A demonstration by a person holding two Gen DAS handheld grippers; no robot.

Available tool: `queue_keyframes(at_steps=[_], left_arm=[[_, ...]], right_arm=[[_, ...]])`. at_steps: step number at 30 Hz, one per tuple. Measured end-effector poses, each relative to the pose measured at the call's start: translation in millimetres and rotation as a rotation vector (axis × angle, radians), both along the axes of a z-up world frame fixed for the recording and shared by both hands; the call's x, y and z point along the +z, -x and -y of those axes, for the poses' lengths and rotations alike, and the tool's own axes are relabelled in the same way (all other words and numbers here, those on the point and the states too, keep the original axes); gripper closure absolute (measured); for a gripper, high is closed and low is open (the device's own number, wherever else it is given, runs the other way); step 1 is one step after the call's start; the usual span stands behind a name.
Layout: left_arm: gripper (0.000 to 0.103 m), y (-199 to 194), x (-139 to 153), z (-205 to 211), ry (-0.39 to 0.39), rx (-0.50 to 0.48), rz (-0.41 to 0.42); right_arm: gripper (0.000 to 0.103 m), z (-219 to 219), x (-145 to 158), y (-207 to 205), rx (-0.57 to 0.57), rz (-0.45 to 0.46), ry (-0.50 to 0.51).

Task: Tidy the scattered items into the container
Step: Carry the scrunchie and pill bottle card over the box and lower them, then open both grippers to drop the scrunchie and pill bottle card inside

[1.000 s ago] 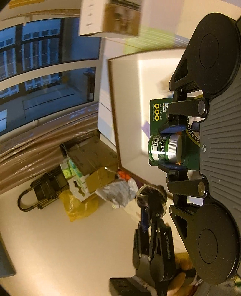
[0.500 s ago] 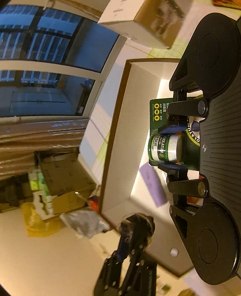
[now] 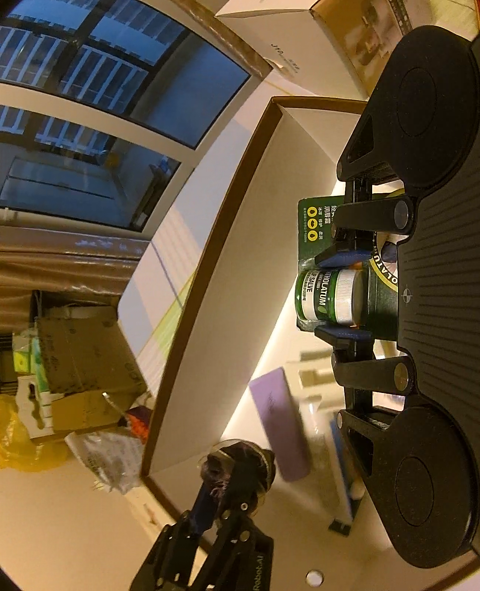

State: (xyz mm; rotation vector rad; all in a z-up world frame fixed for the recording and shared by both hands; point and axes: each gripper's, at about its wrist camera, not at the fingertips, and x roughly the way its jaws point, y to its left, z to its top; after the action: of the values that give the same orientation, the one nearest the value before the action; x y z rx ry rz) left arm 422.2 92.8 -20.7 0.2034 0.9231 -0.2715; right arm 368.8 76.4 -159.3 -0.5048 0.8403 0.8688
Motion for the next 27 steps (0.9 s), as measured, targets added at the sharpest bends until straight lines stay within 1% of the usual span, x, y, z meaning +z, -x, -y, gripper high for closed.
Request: queue_keyframes(at_steps=[2,3,4,5,6,10,17,18,20,21,22,24,25,27], left_arm=[[0.083,-5,-5,1,-0.006,0.003,-0.007],[0.083,-7,-7,1,-0.008,0.006,-0.009],[0.083,-8,-9,0,-0.009,0.009,-0.011],[0.083,-9,-11,0,-0.009,0.01,-0.013],[0.083,-10,-12,0,-0.009,0.011,-0.014],[0.083,-11,-16,0,-0.018,0.012,-0.018],[0.082,-14,-18,3,-0.023,0.015,-0.019],[0.081,-14,-18,3,-0.024,0.017,-0.019],[0.073,-15,-19,4,-0.026,0.025,-0.016],[0.058,-15,-18,3,-0.027,0.037,-0.013],[0.048,-15,-17,3,-0.029,0.048,-0.008],[0.046,-13,-15,3,-0.035,0.049,0.004],[0.042,-13,-14,3,-0.038,0.047,0.004],[0.037,-12,-12,2,-0.037,0.054,0.009]], right_arm=[[0.066,0,-1,0,0.002,0.026,0.008],[0.063,1,-1,1,0.011,0.027,0.001],[0.036,1,-1,1,0.016,0.022,-0.008],[0.019,3,0,2,0.009,0.031,-0.022],[0.019,4,1,3,0.007,0.042,-0.038],[0.019,7,5,8,0.023,0.027,-0.054],[0.019,10,10,13,0.022,0.002,-0.057],[0.019,12,11,15,0.023,-0.003,-0.056],[0.019,15,12,18,0.028,-0.014,-0.053],[0.019,16,13,20,0.03,-0.014,-0.055],[0.018,16,14,21,0.034,-0.016,-0.055],[0.009,17,16,23,0.036,-0.021,-0.052],[0.003,18,18,24,0.035,-0.016,-0.054],[0.002,19,23,28,0.052,-0.02,-0.067]])
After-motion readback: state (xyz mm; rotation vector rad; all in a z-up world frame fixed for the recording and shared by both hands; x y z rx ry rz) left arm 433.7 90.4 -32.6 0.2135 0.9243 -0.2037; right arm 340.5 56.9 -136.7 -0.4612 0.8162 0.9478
